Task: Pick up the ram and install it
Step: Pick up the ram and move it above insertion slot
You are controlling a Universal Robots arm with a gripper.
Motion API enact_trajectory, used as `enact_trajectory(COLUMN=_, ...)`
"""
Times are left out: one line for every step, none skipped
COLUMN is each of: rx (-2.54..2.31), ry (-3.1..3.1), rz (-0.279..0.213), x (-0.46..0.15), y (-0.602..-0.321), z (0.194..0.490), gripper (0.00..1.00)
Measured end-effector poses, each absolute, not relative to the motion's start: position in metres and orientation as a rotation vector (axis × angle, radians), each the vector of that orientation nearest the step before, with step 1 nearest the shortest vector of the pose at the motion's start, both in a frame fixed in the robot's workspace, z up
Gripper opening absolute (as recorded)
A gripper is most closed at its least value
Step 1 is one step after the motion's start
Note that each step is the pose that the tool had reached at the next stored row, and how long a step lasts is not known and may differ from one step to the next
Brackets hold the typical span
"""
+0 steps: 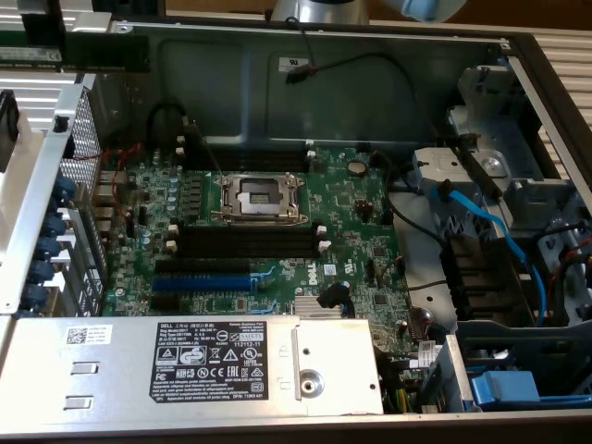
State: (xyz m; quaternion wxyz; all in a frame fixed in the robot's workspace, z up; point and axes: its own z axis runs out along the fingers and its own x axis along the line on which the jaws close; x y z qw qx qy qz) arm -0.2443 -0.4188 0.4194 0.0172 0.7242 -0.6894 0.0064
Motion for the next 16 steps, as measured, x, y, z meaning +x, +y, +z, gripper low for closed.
enact_trajectory(rx=2.251, ry=-2.142, rz=0.02, x=-0.24, y=-0.419, z=0.419, gripper=0.12)
enact_trajectory(rx=2.25, ry=-2.142, rz=0.02, x=-0.235, y=-0.419, z=0.42, gripper=0.12)
enact_trajectory(rx=2.251, ry=-2.142, rz=0.02, x=-0.23, y=-0.419, z=0.42, gripper=0.12)
enact_trajectory(rx=2.251, ry=-2.142, rz=0.02, x=-0.226, y=-0.419, z=0.42, gripper=0.12)
enact_trajectory(rx=2.251, ry=-2.142, rz=0.02, x=-0.221, y=-0.419, z=0.42, gripper=0.12)
enact_trajectory(rx=2.251, ry=-2.142, rz=0.02, x=-0.217, y=-0.419, z=0.42, gripper=0.12)
enact_trajectory(rx=2.251, ry=-2.142, rz=0.02, x=-0.213, y=-0.419, z=0.42, gripper=0.12)
enact_trajectory(rx=2.251, ry=-2.142, rz=0.02, x=-0.208, y=-0.419, z=0.42, gripper=0.12)
enact_trajectory(rx=2.251, ry=-2.142, rz=0.02, x=-0.204, y=-0.419, z=0.42, gripper=0.12)
enact_trajectory(rx=2.251, ry=-2.142, rz=0.02, x=-0.199, y=-0.419, z=0.42, gripper=0.12)
enact_trajectory(rx=2.251, ry=-2.142, rz=0.02, x=-0.195, y=-0.419, z=0.42, gripper=0.12)
enact_trajectory(rx=2.251, ry=-2.143, rz=0.021, x=-0.191, y=-0.419, z=0.42, gripper=0.12)
enact_trajectory(rx=2.252, ry=-2.143, rz=0.023, x=-0.186, y=-0.419, z=0.42, gripper=0.12)
enact_trajectory(rx=2.253, ry=-2.144, rz=0.025, x=-0.182, y=-0.419, z=0.42, gripper=0.12)
enact_trajectory(rx=2.253, ry=-2.144, rz=0.026, x=-0.178, y=-0.419, z=0.42, gripper=0.12)
enact_trajectory(rx=2.254, ry=-2.145, rz=0.028, x=-0.173, y=-0.419, z=0.42, gripper=0.12)
